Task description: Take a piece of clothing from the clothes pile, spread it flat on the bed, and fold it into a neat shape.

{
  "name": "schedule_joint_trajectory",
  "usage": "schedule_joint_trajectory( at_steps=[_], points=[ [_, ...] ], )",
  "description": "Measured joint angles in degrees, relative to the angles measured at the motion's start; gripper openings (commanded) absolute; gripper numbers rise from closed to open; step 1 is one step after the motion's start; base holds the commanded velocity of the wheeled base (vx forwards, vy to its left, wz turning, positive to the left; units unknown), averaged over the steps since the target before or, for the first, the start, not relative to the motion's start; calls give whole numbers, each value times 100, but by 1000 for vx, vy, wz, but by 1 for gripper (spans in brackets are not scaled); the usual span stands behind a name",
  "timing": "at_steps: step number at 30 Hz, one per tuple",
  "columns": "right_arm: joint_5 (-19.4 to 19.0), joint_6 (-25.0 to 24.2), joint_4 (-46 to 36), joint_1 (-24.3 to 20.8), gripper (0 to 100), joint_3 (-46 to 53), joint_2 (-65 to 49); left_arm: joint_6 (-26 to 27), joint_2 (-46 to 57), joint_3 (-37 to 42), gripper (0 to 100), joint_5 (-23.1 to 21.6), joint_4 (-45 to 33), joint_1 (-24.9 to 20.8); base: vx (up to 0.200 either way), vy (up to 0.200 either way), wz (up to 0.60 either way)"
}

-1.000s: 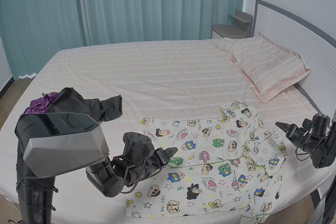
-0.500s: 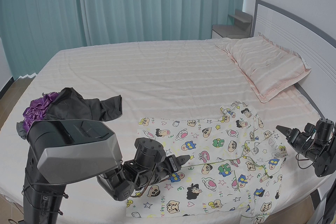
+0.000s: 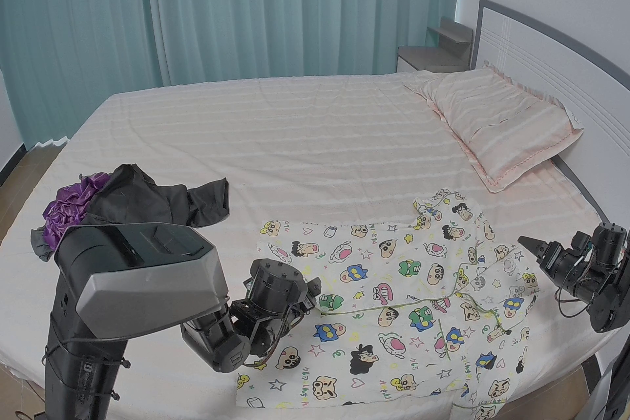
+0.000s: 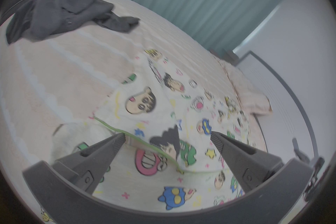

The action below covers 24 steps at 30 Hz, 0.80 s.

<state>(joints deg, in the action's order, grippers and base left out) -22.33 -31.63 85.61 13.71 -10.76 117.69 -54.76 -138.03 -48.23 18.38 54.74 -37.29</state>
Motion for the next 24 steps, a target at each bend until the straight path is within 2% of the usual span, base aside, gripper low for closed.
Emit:
schedule_joint_trajectory(
  at_steps=[7, 15, 20, 24],
  points=[
    [-99, 0, 233, 9, 100, 129, 9, -279, 221, 40, 100, 424, 9, 301, 0, 0, 0],
    [-128, 0, 336, 12, 100, 252, 45, -382, 556, 429, 100, 424, 28, 805, 0, 0, 0],
    [-130, 5, 336, 17, 100, 272, 74, -384, 702, 653, 100, -51, 30, 891, 0, 0, 0],
    [-130, 7, 336, 11, 100, 302, 100, -190, 728, 708, 100, -827, 26, 998, 0, 0, 0]
  ],
)
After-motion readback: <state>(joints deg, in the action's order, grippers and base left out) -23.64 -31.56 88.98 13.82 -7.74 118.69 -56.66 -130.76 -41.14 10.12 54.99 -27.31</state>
